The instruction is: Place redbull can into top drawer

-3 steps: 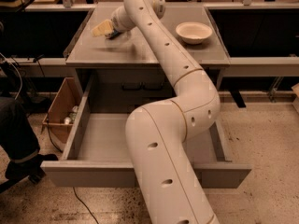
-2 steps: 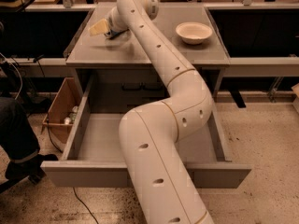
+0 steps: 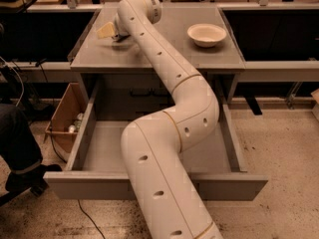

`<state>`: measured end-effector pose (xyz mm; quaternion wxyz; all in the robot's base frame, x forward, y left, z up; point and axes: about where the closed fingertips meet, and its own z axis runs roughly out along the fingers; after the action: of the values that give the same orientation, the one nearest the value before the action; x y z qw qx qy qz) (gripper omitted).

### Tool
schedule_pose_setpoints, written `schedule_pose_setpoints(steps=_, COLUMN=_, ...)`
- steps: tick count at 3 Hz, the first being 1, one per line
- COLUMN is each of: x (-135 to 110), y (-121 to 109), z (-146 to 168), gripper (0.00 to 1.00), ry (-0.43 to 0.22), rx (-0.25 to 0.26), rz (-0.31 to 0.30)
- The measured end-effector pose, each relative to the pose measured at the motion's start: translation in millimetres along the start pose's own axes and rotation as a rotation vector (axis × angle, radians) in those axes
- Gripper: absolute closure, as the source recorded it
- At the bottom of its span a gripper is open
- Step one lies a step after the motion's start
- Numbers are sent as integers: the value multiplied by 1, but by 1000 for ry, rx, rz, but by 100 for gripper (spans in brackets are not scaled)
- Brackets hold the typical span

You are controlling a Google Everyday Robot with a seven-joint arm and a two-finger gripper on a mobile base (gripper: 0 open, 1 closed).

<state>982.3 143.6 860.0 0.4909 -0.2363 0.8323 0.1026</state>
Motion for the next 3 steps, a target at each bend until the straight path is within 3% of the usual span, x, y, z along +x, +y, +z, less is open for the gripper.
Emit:
schedule_pose_setpoints(steps=1, x=1, y=3, z=8, gripper=0, ry=-1, rx=18, rz=22)
schedule_pose_setpoints(steps=3, x=1, y=13, z=17, gripper=41, ry=-4, rx=27, rz=24)
